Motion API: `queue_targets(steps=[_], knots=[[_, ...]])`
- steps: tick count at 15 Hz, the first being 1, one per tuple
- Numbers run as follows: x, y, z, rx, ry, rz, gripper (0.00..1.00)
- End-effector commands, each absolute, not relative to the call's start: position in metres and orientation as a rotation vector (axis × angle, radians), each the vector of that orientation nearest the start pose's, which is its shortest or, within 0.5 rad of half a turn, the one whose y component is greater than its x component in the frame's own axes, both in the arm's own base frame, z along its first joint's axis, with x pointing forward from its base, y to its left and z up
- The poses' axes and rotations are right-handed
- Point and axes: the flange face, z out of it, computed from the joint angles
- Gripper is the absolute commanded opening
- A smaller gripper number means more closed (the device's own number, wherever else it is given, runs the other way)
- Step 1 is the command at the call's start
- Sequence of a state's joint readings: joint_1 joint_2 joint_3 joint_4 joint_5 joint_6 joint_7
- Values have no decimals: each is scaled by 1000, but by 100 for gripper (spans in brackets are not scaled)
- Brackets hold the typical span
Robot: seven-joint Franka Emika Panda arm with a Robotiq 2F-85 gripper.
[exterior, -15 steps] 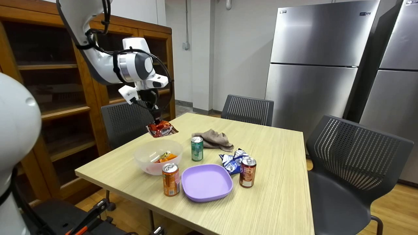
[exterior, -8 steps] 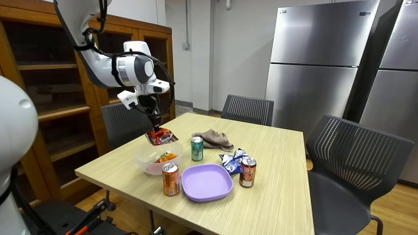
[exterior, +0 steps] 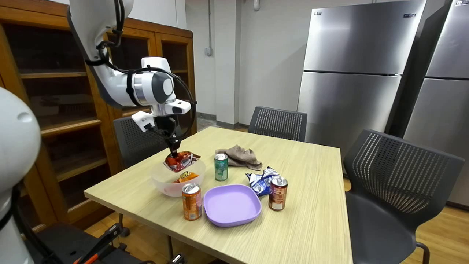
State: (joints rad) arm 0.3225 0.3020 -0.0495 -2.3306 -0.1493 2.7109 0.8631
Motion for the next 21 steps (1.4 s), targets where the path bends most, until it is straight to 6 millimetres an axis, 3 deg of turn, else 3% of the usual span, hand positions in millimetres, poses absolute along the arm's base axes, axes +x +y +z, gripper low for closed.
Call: queue_targets(steps=[1, 8, 14, 15, 16, 21], knots=[[509, 149, 201, -3092, 670, -88, 0], [503, 146, 172, -3080, 689, 37, 0], [502, 144, 177, -3079, 703, 39, 0], [501, 144, 179, -3080, 701, 36, 6], [501, 144, 181, -3082, 698, 30, 27], [499, 146, 205, -3064, 672, -34, 62]])
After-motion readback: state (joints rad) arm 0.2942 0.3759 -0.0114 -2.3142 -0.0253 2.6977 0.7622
